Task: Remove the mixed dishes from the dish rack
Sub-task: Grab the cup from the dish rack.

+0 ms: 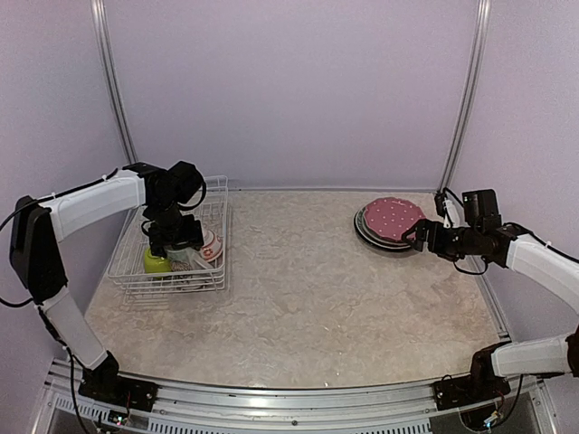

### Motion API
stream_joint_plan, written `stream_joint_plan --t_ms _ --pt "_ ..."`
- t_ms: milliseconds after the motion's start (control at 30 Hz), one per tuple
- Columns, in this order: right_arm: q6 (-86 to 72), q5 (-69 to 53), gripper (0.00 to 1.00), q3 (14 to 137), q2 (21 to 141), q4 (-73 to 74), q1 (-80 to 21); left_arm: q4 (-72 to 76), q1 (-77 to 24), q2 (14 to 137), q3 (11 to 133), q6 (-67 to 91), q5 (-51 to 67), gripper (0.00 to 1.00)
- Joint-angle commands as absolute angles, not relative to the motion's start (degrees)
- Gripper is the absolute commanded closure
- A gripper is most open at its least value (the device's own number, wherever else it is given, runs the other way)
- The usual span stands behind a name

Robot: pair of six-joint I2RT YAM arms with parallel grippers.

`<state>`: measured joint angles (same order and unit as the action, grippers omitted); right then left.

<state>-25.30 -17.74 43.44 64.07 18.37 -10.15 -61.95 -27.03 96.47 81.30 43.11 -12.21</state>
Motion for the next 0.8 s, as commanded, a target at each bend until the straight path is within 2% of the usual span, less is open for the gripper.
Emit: stream_joint_plan --t_ms 0,133,433,767 --pt "-26.3 -18.9 0.0 43.4 64.1 16.4 -10.9 -61.6 -26.9 92.5 81.5 41.5 -12.6 0.56" --pt "-27.0 -19.1 0.0 43.2 64.2 15.7 -11.0 -61.4 -26.8 89.5 82.1 40.2 -10.8 0.64" --pt "-28.1 -19.6 0.0 43.4 64.9 15.3 -11.3 -62.2 -26.1 83.4 84.8 38.0 -7.6 0.76" --pt "-32.8 -23.5 0.0 42.8 67.0 9.7 -14.0 -59.9 -24.2 78.1 90.5 32.5 -1.1 0.83"
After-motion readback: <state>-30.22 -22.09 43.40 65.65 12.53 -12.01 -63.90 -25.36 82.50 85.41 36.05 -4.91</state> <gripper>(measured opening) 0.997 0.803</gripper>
